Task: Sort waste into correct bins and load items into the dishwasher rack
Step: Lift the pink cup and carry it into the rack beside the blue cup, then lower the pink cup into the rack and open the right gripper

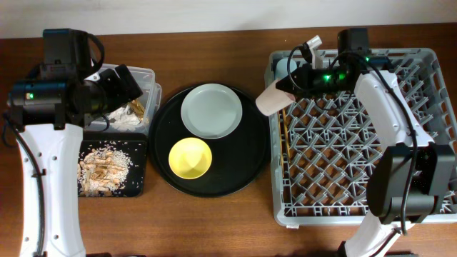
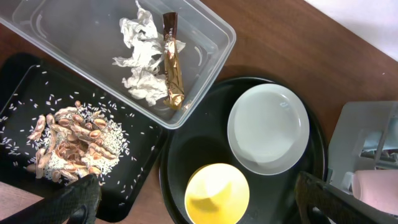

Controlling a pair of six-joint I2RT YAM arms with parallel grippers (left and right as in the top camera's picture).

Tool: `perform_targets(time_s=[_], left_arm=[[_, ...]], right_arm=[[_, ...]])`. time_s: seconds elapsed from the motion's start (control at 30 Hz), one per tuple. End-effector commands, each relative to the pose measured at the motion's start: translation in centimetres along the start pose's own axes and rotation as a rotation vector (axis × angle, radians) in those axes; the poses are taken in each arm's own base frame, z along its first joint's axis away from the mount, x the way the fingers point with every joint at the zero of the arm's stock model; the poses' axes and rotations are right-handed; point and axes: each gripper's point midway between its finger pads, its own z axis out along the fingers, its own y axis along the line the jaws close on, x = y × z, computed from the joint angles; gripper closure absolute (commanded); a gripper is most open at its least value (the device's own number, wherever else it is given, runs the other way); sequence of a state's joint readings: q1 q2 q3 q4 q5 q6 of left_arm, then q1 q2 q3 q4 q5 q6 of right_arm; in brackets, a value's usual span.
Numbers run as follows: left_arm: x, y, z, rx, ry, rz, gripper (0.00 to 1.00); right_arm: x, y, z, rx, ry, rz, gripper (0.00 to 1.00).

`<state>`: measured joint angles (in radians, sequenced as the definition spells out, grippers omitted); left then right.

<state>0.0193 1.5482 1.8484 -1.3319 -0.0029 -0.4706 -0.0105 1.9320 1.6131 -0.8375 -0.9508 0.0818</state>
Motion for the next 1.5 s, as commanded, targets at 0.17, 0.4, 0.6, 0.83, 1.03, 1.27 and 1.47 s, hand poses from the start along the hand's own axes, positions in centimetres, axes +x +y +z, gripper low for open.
perform_targets(time_s=[0.17,0.4,0.6,0.83,1.03,1.27,1.47], left_arm=[[-0.2,-0.1,-0.4,0.010,-0.012,0.015,0.01],[-0.2,-0.1,-0.4,0.010,-0.012,0.015,0.01],[-0.2,-0.1,-0.4,0.010,-0.012,0.015,0.01],[-0.2,-0.1,-0.4,0.010,-0.012,0.015,0.01],[-0.2,-0.1,-0.4,0.010,-0.012,0.015,0.01],[-0.2,-0.1,-0.4,0.010,-0.012,0.015,0.01],[-0.2,-0.1,-0.4,0.010,-0.012,0.015,0.01]], right_arm=[[1.8,-5.3,-0.1,0.268,0.044,0.040,0.96],[3.0,-8.6,-2.7,0.317,0.059,0.037,0.96],[3.2,-9.9,-3.8,0.362,0.060,0.031,0.96],[1.7,-8.7,-7.2,0.367,-0.022,0.023,0.88],[2.4,1.6,-12.1,0.396,-0.113,-0.141,0.83],[4.7,5.0,-11.3,0.649,-0.062,-0.312,0.96],[4.0,-1.0,-5.3,0.681,0.094,-0.237,0.96]])
